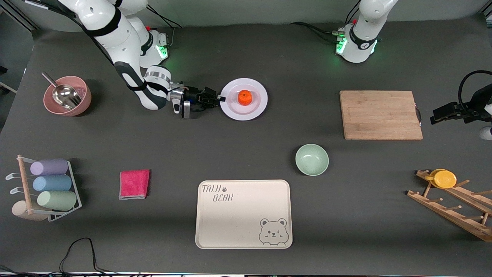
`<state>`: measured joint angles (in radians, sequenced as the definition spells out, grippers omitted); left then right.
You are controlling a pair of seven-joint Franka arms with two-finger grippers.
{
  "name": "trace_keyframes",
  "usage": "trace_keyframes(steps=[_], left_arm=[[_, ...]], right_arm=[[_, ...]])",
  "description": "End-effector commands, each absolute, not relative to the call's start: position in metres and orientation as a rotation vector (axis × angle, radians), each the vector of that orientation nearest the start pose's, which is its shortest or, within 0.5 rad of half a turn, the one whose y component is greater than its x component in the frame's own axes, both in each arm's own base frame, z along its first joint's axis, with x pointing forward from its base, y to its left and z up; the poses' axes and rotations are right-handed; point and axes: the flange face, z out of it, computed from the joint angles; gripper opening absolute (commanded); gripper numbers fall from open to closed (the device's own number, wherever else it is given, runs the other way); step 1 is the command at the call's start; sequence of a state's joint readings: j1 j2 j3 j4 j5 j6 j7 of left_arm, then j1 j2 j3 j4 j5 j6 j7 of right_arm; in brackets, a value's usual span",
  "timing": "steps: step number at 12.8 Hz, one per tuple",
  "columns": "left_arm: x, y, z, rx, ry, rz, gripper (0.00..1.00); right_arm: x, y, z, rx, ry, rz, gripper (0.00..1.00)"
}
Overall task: Place orange and plate with both arms
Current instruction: 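Grasp the white plate rim with the right gripper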
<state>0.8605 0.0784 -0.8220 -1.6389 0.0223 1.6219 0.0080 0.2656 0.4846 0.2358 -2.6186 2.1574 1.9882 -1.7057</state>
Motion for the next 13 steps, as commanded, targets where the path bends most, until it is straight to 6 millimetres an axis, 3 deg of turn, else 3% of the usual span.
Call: trace_keyframes(steps=[1,3,4,8,10,13], left_arm=[[0.563,0.035,0.570,-3.170,-0.024,0.121,1.00],[0.562,0.038,0.572,-3.167,-0.034,0.114,1.00],[0.562,0.038,0.573,-3.164,-0.039,0.111,1.00],[0.562,0.040,0.573,-3.166,-0.037,0.107,1.00],[0.562,0.041,0.573,-3.166,-0.039,0.107,1.00],[0.562,0.040,0.573,-3.166,-0.037,0.107,1.00]], right_arm=[[0.286,0.244,0.067,-1.905,-0.038,-0.189,0.21],[0.286,0.244,0.067,-1.906,-0.044,-0.193,0.03],[0.286,0.244,0.067,-1.904,-0.041,-0.192,0.00],[0.296,0.240,0.073,-1.876,0.017,-0.196,0.00],[0.307,0.243,0.091,-1.829,0.049,-0.195,0.00],[0.332,0.247,0.142,-1.773,0.119,-0.169,0.00]])
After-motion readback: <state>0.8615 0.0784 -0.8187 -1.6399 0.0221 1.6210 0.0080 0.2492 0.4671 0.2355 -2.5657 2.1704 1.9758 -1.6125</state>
